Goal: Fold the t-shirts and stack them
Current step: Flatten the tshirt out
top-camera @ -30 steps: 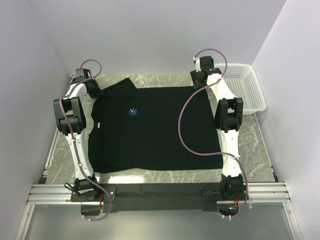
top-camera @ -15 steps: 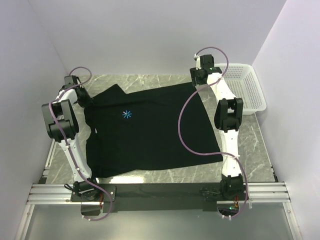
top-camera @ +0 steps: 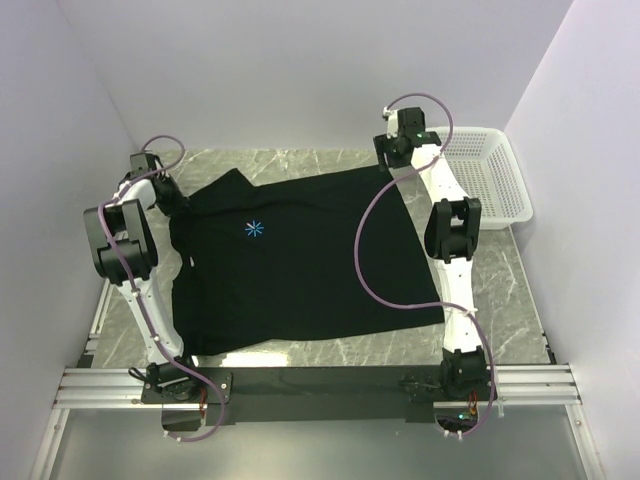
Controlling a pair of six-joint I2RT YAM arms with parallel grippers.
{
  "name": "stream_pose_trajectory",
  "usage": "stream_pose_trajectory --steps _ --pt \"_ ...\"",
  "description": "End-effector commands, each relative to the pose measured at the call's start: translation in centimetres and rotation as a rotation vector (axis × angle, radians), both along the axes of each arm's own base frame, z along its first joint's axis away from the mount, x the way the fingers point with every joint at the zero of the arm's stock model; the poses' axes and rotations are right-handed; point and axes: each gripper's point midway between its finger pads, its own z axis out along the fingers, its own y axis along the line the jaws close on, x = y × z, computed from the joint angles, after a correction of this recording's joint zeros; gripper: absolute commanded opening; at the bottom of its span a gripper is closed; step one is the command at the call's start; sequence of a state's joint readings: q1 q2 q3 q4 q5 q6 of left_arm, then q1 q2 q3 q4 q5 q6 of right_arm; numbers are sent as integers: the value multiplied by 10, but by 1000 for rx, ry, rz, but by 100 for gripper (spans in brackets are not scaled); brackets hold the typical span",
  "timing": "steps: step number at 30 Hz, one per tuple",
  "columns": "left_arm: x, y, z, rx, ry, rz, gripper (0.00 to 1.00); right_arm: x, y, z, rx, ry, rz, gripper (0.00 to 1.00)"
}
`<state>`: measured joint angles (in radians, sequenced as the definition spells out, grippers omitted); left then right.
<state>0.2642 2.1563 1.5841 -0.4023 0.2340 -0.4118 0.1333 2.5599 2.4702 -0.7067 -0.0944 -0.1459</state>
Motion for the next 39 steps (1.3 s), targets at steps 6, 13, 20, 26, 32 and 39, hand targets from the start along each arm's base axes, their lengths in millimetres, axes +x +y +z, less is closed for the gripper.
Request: stream_pose_trajectory --steps 6,13,20,26,32,39 --pt "-28 -38 5 43 85 -158 1 -4 -21 -24 -137 40 85 73" --pt "-48 -37 16 60 89 -122 1 0 -6 -43 -207 41 121 70" --pt "-49 -39 28 52 70 -120 1 -19 -2 -65 -190 135 160 64" --pt "-45 -37 34 58 56 -109 0 -40 4 -72 -168 213 206 55" --pt "-39 -30 47 86 22 -65 1 -54 -1 -75 -142 275 209 42" --pt "-40 -25 62 85 -19 -40 1 -71 -6 -72 -128 327 238 29"
